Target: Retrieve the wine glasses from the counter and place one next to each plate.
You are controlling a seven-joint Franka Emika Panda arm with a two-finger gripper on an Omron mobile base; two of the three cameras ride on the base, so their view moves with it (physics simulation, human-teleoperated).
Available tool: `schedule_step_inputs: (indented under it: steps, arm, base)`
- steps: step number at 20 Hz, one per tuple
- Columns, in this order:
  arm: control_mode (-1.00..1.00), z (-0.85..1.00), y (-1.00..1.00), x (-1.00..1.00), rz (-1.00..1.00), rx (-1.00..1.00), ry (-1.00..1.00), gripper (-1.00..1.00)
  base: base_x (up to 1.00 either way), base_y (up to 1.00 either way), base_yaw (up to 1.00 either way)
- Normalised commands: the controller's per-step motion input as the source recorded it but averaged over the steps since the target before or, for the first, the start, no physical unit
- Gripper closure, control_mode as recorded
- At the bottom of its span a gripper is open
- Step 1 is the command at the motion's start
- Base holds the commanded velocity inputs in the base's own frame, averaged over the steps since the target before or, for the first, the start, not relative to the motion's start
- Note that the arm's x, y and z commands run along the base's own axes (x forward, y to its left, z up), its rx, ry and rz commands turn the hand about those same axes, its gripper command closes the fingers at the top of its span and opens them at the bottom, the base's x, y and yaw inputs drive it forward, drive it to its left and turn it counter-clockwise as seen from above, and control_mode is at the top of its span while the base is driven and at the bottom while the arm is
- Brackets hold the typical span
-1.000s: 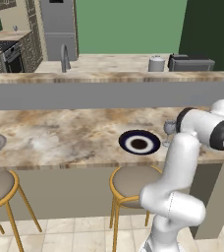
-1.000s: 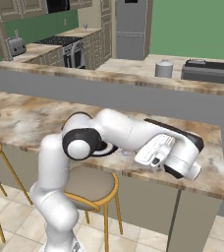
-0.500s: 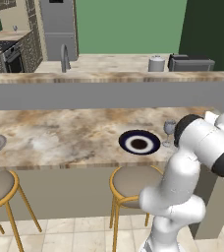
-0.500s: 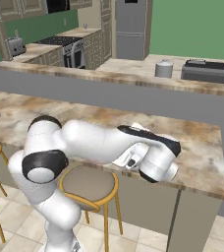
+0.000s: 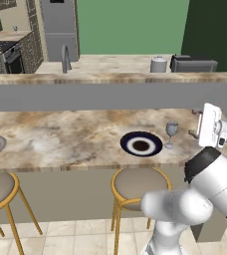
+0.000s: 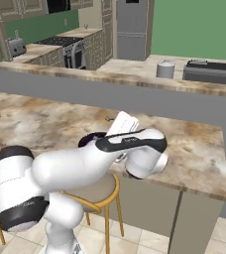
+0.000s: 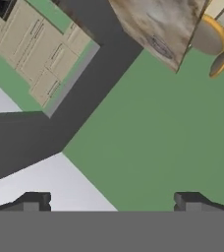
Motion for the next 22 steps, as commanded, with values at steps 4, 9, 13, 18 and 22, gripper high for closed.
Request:
schedule_step_inputs:
  steps: [4,9,13,18,22]
  arm:
    - [-1.0,0.31,0.04,-0.11,0.13,0.0,0.0,-1.0]
    - [1.0,0.24,-0.08,-0.31,0.06,0.0,-0.03,-1.0]
    - [1.0,0.0,0.0,0.0,0.0,0.0,0.0,-1.0]
    - [1.0,0.0,0.0,0.0,0.0,0.0,0.0,-1.0]
    - [1.0,0.0,0.0,0.0,0.0,0.0,0.0,-1.0]
  base:
    - [0.0,0.0,0.0]
    - [-0.34,-0.18,0.01]
    - [-0.98,-0.78,0.0]
    - [-0.37,-1.0,0.0]
    - [-0.05,-1.0,0.0]
